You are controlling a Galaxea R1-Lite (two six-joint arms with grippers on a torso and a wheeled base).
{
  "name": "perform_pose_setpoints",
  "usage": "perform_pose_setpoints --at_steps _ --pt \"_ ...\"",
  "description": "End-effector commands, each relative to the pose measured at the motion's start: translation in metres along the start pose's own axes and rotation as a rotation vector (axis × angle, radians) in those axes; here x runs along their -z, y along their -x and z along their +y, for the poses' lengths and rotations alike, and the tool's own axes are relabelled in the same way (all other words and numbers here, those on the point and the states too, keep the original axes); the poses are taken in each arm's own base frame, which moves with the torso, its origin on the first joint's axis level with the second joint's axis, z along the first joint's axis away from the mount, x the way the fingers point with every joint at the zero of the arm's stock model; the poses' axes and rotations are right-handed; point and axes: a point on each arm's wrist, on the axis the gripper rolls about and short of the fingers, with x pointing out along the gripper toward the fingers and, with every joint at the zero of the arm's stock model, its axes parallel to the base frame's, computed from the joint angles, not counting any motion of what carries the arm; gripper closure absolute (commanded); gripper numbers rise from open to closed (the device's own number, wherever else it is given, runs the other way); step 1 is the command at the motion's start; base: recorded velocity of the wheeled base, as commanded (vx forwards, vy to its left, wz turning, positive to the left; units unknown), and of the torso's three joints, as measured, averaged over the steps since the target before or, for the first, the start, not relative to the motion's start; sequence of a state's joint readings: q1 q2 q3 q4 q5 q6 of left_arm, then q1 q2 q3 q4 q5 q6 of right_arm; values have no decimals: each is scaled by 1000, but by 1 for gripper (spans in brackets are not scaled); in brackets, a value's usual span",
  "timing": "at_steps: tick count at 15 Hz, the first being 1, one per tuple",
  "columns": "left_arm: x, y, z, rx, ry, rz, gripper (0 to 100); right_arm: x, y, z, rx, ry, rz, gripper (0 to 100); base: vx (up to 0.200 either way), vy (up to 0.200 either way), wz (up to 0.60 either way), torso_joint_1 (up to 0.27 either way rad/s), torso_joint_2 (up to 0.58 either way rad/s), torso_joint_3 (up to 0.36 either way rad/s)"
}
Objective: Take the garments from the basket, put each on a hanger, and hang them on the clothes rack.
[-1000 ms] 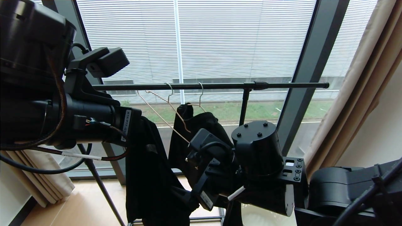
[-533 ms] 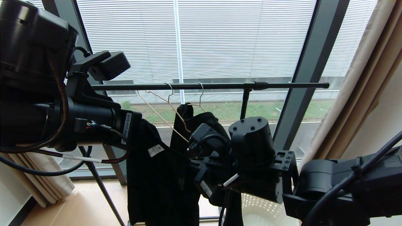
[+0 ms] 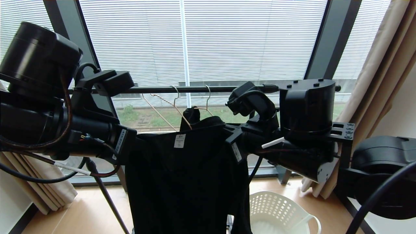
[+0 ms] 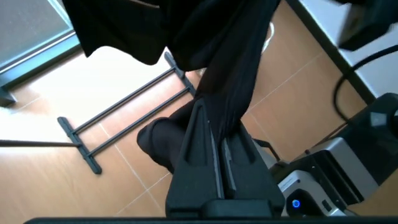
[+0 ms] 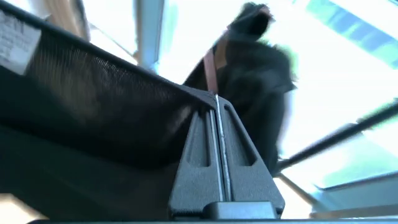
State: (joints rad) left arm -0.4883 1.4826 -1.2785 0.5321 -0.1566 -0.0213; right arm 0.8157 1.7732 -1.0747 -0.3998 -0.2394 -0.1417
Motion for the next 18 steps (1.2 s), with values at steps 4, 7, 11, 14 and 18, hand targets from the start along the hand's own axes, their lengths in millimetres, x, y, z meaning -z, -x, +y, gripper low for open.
perform_pose_setpoints --at_steps 4,7,11,14,18 --pt "-10 -2 7 75 -25 11 100 -34 36 9 95 13 -30 100 0 0 0 0 0 0" --pt "-10 13 14 91 -73 -36 100 -39 66 24 89 82 -4 100 0 0 0 0 0 0" --pt "-8 31 9 145 -126 -89 100 -46 83 21 171 92 3 100 0 0 0 0 0 0" --pt "-14 35 8 152 -147 -119 100 -46 85 20 193 127 11 100 0 0 0 0 0 0" --pt "-42 33 13 137 -149 -180 100 -45 103 25 130 184 21 100 0 0 0 0 0 0"
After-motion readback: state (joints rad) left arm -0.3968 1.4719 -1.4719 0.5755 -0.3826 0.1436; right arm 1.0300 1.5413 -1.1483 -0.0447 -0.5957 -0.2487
